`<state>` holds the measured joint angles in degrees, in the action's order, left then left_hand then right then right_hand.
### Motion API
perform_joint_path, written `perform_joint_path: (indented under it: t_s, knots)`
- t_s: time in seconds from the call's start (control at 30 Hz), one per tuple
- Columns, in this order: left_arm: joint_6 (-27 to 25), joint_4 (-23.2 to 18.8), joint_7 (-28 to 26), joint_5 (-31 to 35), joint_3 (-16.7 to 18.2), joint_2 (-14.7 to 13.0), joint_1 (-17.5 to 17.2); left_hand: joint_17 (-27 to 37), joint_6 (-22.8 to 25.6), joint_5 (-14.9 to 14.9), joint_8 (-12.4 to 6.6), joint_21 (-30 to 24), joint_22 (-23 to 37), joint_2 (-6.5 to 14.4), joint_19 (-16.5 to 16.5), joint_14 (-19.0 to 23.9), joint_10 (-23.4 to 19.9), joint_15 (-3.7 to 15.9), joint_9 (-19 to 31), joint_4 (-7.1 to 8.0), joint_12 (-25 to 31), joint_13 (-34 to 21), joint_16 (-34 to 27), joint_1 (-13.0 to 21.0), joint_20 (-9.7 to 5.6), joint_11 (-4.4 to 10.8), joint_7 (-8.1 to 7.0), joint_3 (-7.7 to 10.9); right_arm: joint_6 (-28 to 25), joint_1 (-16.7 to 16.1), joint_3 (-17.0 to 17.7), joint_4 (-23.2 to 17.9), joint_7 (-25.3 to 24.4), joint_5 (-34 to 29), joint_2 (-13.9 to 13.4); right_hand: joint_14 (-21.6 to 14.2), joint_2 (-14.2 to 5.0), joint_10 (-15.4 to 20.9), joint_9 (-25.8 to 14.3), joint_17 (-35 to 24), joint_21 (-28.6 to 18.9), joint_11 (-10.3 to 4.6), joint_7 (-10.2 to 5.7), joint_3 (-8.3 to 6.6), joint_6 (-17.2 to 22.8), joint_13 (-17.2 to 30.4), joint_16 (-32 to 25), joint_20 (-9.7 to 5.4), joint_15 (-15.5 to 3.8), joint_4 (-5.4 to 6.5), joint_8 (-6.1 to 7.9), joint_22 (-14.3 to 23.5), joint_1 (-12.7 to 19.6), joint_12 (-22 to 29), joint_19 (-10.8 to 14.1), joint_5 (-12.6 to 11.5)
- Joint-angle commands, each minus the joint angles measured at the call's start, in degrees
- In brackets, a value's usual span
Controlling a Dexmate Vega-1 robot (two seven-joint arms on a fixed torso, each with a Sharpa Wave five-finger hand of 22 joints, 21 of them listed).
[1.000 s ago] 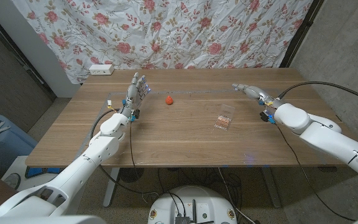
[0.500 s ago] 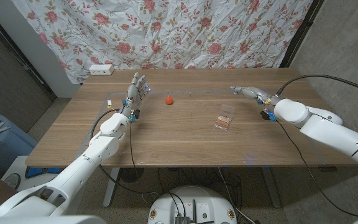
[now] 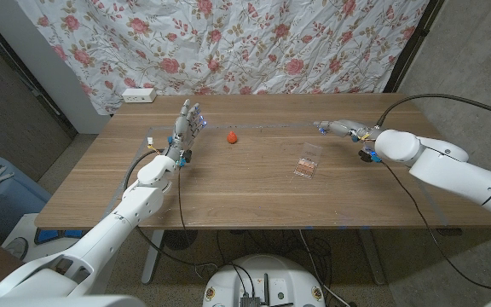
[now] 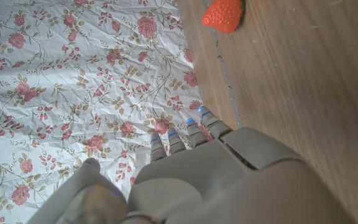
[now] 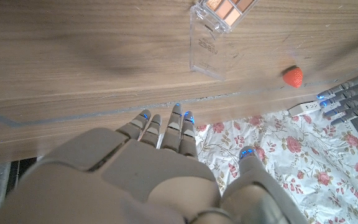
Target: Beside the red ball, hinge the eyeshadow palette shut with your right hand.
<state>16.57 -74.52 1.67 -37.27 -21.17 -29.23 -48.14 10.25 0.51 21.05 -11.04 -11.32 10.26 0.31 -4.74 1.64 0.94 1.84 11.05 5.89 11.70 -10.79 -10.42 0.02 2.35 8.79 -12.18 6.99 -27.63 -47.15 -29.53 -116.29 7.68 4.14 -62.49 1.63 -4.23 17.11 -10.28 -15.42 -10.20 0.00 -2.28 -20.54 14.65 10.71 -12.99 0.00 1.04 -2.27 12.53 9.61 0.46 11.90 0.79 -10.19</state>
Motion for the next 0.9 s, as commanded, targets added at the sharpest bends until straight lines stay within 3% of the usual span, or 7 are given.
perform_joint_path:
  t_s: [0.03,0.4,0.9]
  knots:
    - [0.0,0.0,-0.1,0.1,0.0,0.0,0.0,0.3,-0.2,0.4,-0.28,-0.3,0.2,0.5,-0.4,0.3,0.0,1.40,0.2,-0.11,0.3,-0.2,-0.4,0.3,0.17,0.52,-0.40,0.49,-5.4,4.9,-4.2,-1.1,5.7,-4.1,-0.1,-0.5,-0.29,0.9,-0.1,0.1,-0.6,0.12,-0.03,0.42,1.1,0.2,-0.4,0.67,0.32,0.22,0.25,0.1,-0.2,0.2,0.3,-0.2]
    - [0.0,0.0,-0.1,0.1,0.0,0.0,0.0,0.3,-0.1,0.4,-0.29,-0.3,0.2,0.5,-0.5,0.2,-0.1,1.42,0.2,-0.11,0.3,-0.2,-0.3,0.3,0.05,0.33,-0.40,0.49,-8.0,9.5,-7.8,-0.9,12.6,-6.8,0.4,-1.0,-0.14,1.9,-0.1,0.3,-0.6,0.20,-0.38,0.76,1.4,0.3,-0.6,1.62,0.77,0.47,-0.04,0.2,-0.2,0.4,0.1,-0.2]
    - [0.0,0.0,-0.1,0.1,0.0,0.0,0.0,0.3,-0.1,0.4,-0.29,-0.3,0.2,0.5,-0.5,0.3,0.0,1.32,0.2,-0.11,0.3,-0.2,-0.4,0.3,0.12,0.51,-0.40,0.50,-8.5,12.7,-10.9,0.0,17.4,-9.3,2.2,-1.2,-0.39,2.6,-0.1,0.2,-0.4,0.25,-0.82,1.26,1.7,0.4,-0.8,1.80,1.40,1.44,-0.32,0.2,-0.8,0.4,-0.7,-0.3]
